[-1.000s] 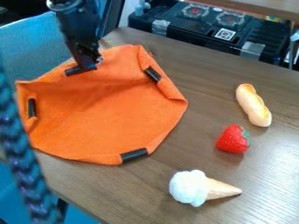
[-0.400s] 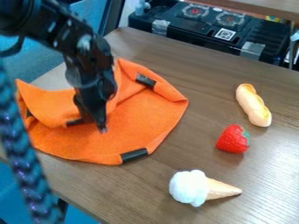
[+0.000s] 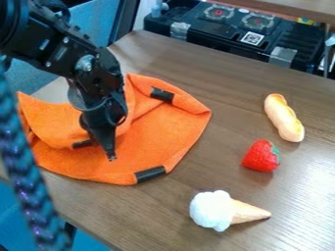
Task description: Fold the cloth from top left to bottom right
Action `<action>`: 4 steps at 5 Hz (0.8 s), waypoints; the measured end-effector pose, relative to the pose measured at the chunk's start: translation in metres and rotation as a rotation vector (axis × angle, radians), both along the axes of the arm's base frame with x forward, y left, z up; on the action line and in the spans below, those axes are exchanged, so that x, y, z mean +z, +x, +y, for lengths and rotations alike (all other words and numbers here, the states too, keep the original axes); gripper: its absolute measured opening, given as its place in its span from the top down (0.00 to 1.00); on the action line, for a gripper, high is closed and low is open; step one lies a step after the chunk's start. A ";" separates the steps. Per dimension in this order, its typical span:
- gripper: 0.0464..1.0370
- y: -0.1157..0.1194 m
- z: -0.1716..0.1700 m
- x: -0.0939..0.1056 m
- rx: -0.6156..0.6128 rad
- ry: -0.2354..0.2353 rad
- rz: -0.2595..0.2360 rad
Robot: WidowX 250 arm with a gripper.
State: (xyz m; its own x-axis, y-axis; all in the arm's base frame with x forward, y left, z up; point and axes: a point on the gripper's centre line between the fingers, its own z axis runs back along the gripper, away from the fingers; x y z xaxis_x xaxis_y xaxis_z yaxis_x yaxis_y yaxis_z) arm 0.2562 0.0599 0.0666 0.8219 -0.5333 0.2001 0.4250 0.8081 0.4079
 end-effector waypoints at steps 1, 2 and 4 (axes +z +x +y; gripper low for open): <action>1.00 -0.003 -0.007 0.010 -0.025 -0.020 -0.060; 1.00 -0.007 -0.017 0.014 -0.040 -0.039 -0.046; 1.00 -0.008 -0.044 0.018 -0.051 -0.059 0.000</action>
